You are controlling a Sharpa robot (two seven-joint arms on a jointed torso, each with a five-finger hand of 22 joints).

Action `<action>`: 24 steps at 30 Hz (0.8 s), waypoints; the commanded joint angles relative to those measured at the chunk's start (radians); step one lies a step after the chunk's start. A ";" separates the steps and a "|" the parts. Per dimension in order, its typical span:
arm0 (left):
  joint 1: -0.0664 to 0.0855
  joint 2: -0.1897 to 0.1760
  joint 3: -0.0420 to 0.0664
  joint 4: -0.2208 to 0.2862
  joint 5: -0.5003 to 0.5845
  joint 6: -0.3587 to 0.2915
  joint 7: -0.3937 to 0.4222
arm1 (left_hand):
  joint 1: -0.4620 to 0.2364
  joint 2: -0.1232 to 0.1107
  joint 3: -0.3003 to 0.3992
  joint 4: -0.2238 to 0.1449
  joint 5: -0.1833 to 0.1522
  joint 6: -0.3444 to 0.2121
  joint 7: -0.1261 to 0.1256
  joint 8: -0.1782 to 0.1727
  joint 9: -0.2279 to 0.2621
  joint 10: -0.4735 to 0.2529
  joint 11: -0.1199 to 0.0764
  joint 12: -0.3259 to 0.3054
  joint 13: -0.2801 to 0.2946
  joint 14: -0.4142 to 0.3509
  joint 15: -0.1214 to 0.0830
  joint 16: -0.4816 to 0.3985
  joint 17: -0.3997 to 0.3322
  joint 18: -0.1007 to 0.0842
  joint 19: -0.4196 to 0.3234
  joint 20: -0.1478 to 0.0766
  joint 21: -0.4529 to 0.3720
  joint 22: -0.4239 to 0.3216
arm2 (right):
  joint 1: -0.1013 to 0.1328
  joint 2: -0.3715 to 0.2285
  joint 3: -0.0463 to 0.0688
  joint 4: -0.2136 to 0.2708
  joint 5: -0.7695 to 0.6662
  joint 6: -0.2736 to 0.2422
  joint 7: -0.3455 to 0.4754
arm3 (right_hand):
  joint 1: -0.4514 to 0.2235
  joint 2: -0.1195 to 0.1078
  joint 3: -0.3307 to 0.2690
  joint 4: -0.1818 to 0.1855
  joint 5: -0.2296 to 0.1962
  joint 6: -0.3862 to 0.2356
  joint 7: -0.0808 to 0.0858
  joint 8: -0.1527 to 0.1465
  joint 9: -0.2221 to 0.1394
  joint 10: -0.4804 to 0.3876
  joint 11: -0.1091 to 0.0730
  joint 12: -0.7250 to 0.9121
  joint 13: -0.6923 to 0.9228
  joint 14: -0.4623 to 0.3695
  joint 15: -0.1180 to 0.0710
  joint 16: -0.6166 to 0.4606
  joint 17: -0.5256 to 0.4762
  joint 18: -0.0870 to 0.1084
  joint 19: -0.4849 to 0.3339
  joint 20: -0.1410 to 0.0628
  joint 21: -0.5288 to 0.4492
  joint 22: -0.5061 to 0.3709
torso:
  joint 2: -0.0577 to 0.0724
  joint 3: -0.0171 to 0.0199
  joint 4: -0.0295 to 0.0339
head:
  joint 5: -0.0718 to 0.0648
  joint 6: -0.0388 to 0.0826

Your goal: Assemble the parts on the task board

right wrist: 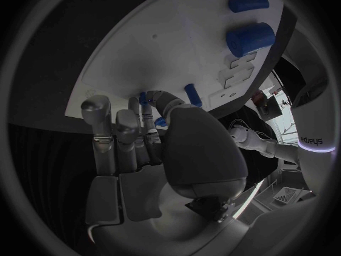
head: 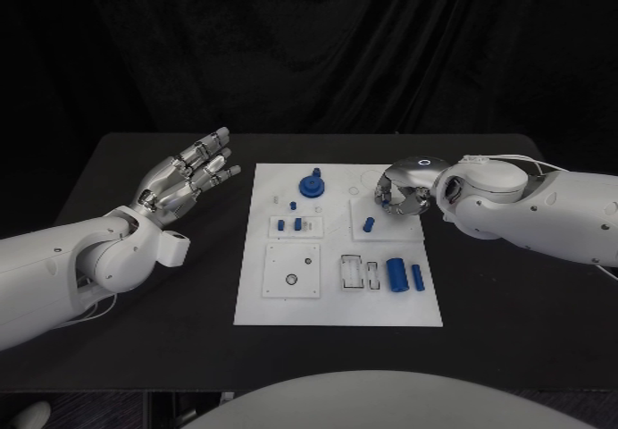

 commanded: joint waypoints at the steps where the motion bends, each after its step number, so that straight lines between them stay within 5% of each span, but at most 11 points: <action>1: -0.003 0.004 0.001 0.000 0.007 0.018 0.109 | 0.013 -0.002 0.002 -0.010 0.012 0.001 0.009 -0.003 0.001 0.002 0.008 -0.001 0.000 0.002 0.010 0.007 0.002 0.018 0.008 0.007 0.007 0.005 | -0.005 -0.003 -0.001 -0.001 -0.009 0.014 -0.015 | -0.013 0.004 -0.011 -0.003 -0.036 -0.001 -0.010 0.013 0.021 -0.015 0.000 0.012 0.008 -0.002 -0.003 -0.003 -0.005 -0.011 0.000 -0.002 -0.011 0.087 | 0.001 -0.0003 0.0026 | -0.002 0.000; 7: -0.005 0.007 0.001 -0.003 0.007 0.023 0.106 | 0.022 0.000 0.003 -0.018 0.032 0.013 0.005 0.000 0.003 0.001 0.009 -0.002 0.000 0.007 0.013 0.009 0.004 0.018 0.020 0.011 0.012 0.015 | -0.006 -0.006 -0.001 0.000 -0.009 0.012 -0.013 | -0.006 0.013 -0.020 -0.022 -0.026 0.006 -0.012 0.060 0.089 -0.017 -0.002 0.025 0.017 -0.001 -0.006 -0.002 -0.007 -0.011 0.004 -0.004 -0.013 0.088 | 0.001 -0.0012 0.0019 | -0.002 0.000; 14: -0.008 0.009 0.001 -0.005 0.007 0.024 0.103 | 0.028 0.001 0.003 -0.024 0.054 0.012 0.008 -0.001 0.002 0.001 0.009 -0.002 0.000 0.010 0.016 0.011 0.004 0.017 0.027 0.013 0.015 0.018 | -0.007 -0.008 -0.001 0.000 -0.009 0.001 -0.010 | 0.016 0.031 -0.018 -0.062 0.022 -0.026 0.003 0.172 0.220 0.001 -0.018 0.058 0.038 0.001 -0.020 -0.001 -0.012 -0.012 0.012 -0.016 -0.005 0.094 | 0.001 -0.0019 0.0004 | 0.000 0.000; 24: -0.010 0.011 0.001 -0.007 0.007 0.024 0.099 | 0.033 0.002 0.005 -0.030 0.072 0.016 0.012 0.000 0.003 0.002 0.009 -0.002 0.000 0.013 0.018 0.013 0.005 0.016 0.032 0.014 0.017 0.019 | -0.007 -0.012 -0.001 0.003 -0.009 -0.072 0.020 | 0.043 0.051 0.004 -0.093 0.018 -0.037 0.025 0.247 0.294 0.045 -0.044 0.096 0.058 0.012 -0.041 0.008 -0.004 -0.017 0.026 -0.037 0.033 0.103 | 0.002 -0.0010 0.0017 | 0.001 0.000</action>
